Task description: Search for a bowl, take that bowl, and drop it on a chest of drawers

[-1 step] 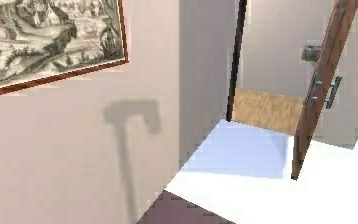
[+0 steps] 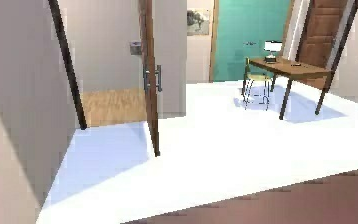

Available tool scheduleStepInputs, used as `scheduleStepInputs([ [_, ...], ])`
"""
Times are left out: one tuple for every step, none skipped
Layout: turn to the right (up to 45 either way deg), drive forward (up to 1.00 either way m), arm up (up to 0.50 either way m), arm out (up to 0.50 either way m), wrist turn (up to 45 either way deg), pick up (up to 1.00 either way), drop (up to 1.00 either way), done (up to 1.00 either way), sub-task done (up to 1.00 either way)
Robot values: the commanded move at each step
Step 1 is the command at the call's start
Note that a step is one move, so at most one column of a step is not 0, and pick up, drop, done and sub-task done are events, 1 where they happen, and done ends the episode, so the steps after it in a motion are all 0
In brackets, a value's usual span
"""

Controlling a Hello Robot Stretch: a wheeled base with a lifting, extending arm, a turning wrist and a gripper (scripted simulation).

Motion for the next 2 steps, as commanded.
scheduleStepInputs([
  [18.0, 0.00, 0.00, 0.00, 0.0, 0.00, 0.00, 0.00, 0.00],
  [0.0, 0.15, 0.00, 0.00, 0.0, 0.00, 0.00, 0.00, 0.00],
])
